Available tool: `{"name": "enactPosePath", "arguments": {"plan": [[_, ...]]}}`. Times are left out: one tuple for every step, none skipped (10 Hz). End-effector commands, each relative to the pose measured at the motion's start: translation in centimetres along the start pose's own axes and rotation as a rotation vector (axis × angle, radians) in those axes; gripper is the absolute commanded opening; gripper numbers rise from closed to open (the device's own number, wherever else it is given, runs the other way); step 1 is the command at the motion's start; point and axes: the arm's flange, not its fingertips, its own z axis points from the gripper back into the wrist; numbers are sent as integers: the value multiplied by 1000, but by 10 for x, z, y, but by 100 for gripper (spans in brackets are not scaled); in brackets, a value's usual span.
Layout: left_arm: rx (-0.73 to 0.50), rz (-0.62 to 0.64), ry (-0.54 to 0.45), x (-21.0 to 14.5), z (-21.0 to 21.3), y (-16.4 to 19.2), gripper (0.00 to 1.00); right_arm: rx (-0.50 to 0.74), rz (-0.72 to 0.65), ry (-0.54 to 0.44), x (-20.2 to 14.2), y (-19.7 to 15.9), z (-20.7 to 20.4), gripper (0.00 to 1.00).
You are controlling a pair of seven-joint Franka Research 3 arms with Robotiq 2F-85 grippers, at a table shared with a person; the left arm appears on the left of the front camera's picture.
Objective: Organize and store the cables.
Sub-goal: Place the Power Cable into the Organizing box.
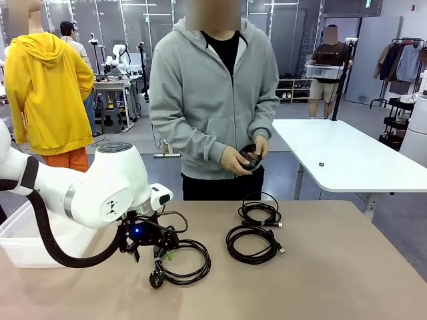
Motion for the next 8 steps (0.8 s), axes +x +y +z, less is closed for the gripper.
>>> {"name": "enactPosePath", "arguments": {"plan": [[35,60,18,11,-8,-9,100,7,17,-5,0,-1,0,100],[44,68,25,13,-13,-10,100,7,17,-5,0,-1,0,100],[64,70,28,14,-16,-11,100,7,17,-5,0,-1,0,100],[63,74,36,15,-20,-11,100,7,17,-5,0,-1,0,100],[63,85,35,15,-21,-11,100,7,17,-5,0,-1,0,100],[80,98,23,17,-23,-10,81,7,17,-5,0,-1,0,100],[87,98,29,17,-26,-11,46,7,17,-5,0,-1,0,100],[92,95,40,17,-29,-14,22,7,17,-5,0,-1,0,100]]}}
